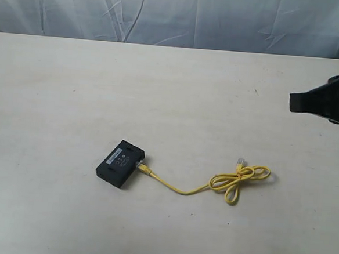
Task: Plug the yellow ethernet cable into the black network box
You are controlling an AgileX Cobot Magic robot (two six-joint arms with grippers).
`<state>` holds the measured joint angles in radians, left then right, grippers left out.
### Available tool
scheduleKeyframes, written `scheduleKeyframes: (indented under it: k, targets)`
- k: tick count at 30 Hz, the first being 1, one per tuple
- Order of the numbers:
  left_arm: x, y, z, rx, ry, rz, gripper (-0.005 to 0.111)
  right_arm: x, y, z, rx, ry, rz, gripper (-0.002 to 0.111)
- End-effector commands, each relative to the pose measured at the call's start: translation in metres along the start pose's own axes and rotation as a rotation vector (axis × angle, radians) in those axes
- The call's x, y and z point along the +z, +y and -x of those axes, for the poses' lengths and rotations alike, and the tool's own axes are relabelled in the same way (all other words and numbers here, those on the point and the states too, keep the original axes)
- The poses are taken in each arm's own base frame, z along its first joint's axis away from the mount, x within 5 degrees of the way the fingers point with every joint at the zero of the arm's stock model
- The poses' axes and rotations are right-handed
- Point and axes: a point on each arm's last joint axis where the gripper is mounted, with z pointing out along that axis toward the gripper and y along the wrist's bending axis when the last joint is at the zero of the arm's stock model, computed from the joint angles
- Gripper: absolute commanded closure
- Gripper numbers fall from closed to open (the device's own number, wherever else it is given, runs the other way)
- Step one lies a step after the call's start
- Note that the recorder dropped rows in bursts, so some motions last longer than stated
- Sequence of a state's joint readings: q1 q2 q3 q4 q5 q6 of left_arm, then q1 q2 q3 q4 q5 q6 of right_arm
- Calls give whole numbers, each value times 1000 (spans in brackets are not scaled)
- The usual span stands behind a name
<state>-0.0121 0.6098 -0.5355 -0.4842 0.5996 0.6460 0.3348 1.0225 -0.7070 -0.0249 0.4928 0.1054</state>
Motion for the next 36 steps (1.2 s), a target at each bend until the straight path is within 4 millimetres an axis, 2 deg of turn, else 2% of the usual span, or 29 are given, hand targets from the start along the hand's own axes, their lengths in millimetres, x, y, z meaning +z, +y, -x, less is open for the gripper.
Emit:
scheduleKeyframes:
  k: [1, 12, 14, 18, 22, 25, 28, 30, 36]
  targets:
    - [-15, -5, -2, 19, -59, 16, 107, -13, -2, -1, 0, -46, -5, 108]
    - [-21, -6, -2, 27, -87, 24, 107, -17, -2, 0, 0, -65, -3, 108]
    - [-21, -6, -2, 27, -87, 24, 107, -22, -2, 1, 2, -84, -4, 108]
    - [-21, -6, -2, 28, -87, 25, 107, -51, -6, 2, 49, -194, -3, 108]
    - [-21, -6, -2, 27, -87, 24, 107, -97, -14, -4, 79, -375, -46, 108]
    - [-21, -6, -2, 27, -87, 24, 107, -125, -19, -21, 104, -486, -98, 108]
    - [-21, -6, -2, 27, -87, 24, 107, -136, -21, -46, 110, -550, -154, 108]
    - [-21, -6, -2, 27, -87, 24, 107, -133, -21, -67, 107, -563, -169, 108]
    - [-21, -6, -2, 27, -87, 24, 107, -97, -23, -129, 104, -516, -177, 108]
